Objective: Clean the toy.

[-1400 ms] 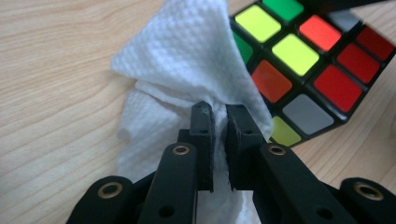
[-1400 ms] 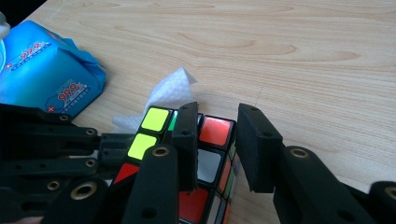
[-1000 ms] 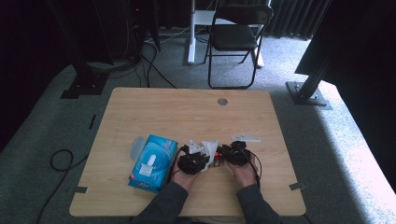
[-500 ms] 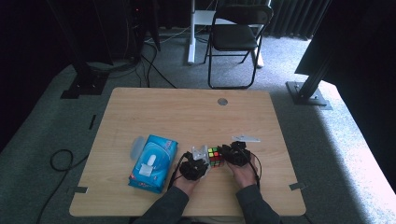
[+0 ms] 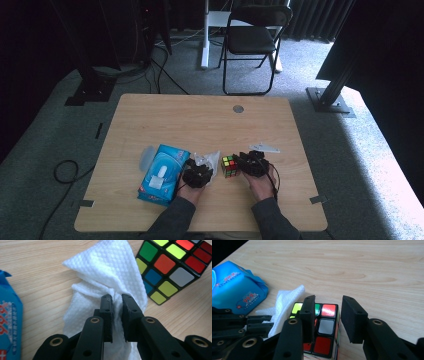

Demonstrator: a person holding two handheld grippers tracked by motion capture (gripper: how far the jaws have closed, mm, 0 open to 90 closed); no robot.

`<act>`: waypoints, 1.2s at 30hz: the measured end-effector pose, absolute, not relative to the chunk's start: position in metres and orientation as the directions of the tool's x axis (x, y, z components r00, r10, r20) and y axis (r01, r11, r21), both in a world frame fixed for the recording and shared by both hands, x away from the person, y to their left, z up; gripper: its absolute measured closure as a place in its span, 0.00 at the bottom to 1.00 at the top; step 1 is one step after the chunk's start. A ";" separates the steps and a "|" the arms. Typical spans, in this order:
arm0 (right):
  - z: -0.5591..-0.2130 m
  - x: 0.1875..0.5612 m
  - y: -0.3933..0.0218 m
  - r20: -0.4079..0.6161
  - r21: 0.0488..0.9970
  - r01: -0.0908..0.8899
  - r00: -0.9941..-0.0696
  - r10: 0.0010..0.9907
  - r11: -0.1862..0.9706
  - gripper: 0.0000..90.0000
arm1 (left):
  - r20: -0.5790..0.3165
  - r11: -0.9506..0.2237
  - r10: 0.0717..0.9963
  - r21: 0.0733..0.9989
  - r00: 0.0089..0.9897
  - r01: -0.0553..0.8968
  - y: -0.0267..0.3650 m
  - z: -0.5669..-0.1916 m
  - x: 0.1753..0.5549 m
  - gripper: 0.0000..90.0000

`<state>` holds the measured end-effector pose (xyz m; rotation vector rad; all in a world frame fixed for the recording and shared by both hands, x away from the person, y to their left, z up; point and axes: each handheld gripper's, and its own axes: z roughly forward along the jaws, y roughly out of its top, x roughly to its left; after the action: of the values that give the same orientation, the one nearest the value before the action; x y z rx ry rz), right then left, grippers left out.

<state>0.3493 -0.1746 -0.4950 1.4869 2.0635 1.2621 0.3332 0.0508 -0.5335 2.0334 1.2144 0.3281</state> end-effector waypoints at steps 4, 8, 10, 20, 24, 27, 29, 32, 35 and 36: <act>-0.492 0.345 -0.178 0.242 0.777 0.624 -0.417 0.876 0.083 0.71 | -0.144 -0.288 0.840 0.700 0.524 0.654 0.050 -0.534 0.333 0.89; -0.499 0.341 -0.178 0.245 0.753 0.651 -0.412 0.878 0.096 0.73 | -0.144 -0.291 0.838 0.697 0.526 0.655 0.051 -0.534 0.334 0.89; -0.501 0.341 -0.179 0.259 0.748 0.658 -0.408 0.876 0.085 0.74 | -0.145 -0.292 0.837 0.697 0.527 0.655 0.051 -0.534 0.334 0.89; -0.504 0.345 -0.182 0.318 0.734 0.677 -0.404 0.858 0.047 0.79 | -0.143 -0.296 0.837 0.694 0.529 0.656 0.050 -0.535 0.334 0.88; -0.507 0.348 -0.187 0.377 0.717 0.697 -0.394 0.838 0.005 0.78 | -0.144 -0.297 0.836 0.693 0.530 0.657 0.050 -0.535 0.335 0.88; -0.508 0.349 -0.190 0.406 0.705 0.709 -0.386 0.828 -0.014 0.78 | -0.143 -0.300 0.835 0.691 0.531 0.657 0.050 -0.535 0.335 0.88; -0.509 0.350 -0.192 0.429 0.696 0.717 -0.378 0.821 -0.033 0.78 | -0.144 -0.299 0.835 0.691 0.531 0.658 0.050 -0.536 0.335 0.88; -0.510 0.351 -0.196 0.463 0.680 0.731 -0.365 0.807 -0.059 0.78 | -0.146 -0.297 0.835 0.692 0.530 0.658 0.050 -0.536 0.335 0.88; -0.515 0.356 -0.212 0.574 0.621 0.768 -0.309 0.758 -0.157 0.79 | -0.146 -0.298 0.835 0.691 0.531 0.658 0.050 -0.536 0.335 0.88; -0.514 0.356 -0.216 0.574 0.620 0.768 -0.301 0.761 -0.164 0.79 | -0.146 -0.298 0.835 0.691 0.531 0.658 0.050 -0.536 0.335 0.88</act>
<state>0.3564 -0.2156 -0.5142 1.8609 2.0355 1.5184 0.3353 0.0499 -0.5357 2.0505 1.2073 0.3136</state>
